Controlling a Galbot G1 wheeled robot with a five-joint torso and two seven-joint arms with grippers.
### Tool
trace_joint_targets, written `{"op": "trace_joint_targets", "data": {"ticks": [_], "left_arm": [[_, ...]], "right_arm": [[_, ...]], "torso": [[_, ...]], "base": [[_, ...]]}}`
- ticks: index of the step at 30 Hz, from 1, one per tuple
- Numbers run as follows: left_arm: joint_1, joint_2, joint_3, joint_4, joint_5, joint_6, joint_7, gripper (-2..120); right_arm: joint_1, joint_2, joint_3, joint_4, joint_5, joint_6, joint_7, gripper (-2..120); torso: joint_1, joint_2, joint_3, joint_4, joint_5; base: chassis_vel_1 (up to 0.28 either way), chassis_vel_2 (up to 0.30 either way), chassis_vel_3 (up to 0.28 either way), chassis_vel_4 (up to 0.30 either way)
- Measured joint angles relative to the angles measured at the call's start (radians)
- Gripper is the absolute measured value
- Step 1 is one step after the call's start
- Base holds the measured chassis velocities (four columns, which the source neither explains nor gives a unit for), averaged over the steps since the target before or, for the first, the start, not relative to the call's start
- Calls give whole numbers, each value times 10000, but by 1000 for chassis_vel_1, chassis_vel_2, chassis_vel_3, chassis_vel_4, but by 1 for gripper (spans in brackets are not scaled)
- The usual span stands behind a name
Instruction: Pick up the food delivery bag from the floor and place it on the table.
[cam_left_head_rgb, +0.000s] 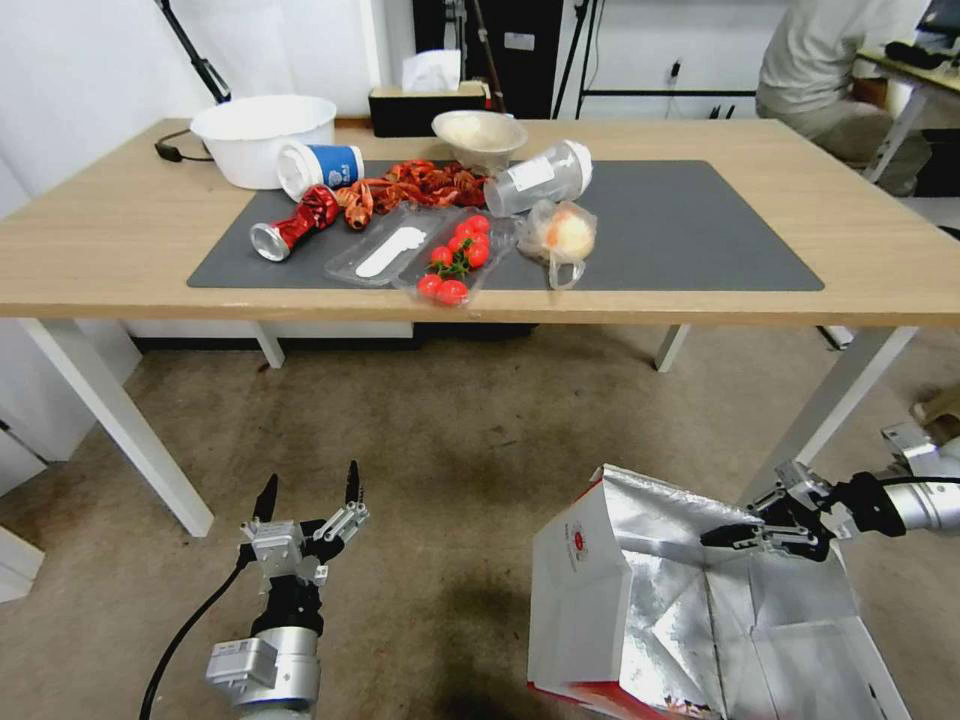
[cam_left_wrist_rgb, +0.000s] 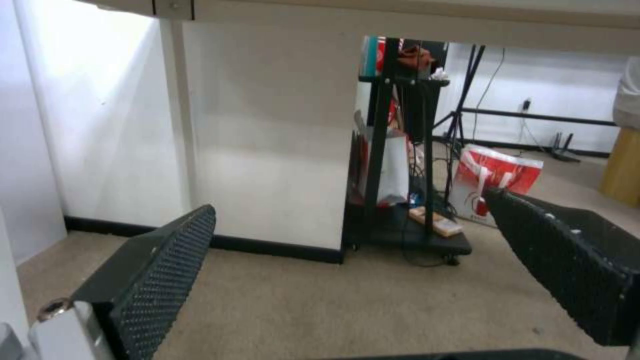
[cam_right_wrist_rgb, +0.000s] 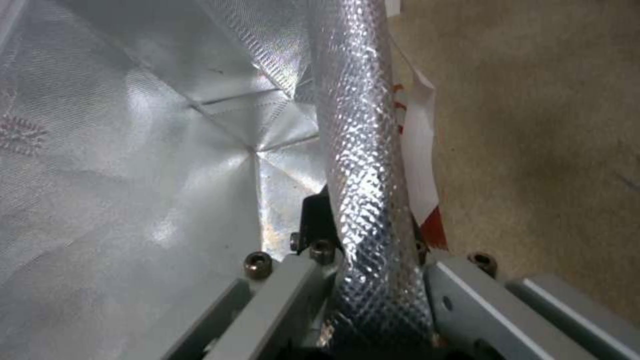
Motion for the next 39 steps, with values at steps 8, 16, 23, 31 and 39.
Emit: {"op": "trace_joint_targets", "data": {"ticks": [8, 16, 23, 31, 39], "left_arm": [[-11, 28, -7, -6, 0, 0, 7, 100], [-14, 39, -8, -12, 0, 0, 5, 100], [-14, 47, -13, -12, 0, 0, 3, 100], [-22, 38, -14, -13, 18, 0, -3, 100], [0, 15, -3, -13, 73, -4, 10, 100]], "right_arm": [[-9, 19, 12, 52, 3, -16, 0, 0], [-17, 20, 38, 68, 12, -19, 0, 0], [-17, 38, 39, 74, 12, -26, 0, 0], [14, -1, 50, 74, 26, -27, 0, 0], [-33, -17, 79, 70, 36, -27, 0, 0]], "torso": [[112, 341, 229, -1, 0], [213, 639, 426, 0, 0], [321, 928, 610, 0, 0], [458, 1283, 828, 0, 0], [582, 1608, 1029, 0, 0]], "base": [[0, 0, 0, 0], [0, 0, 0, 0], [0, 0, 0, 0], [0, 0, 0, 0], [0, 0, 0, 0]]}}
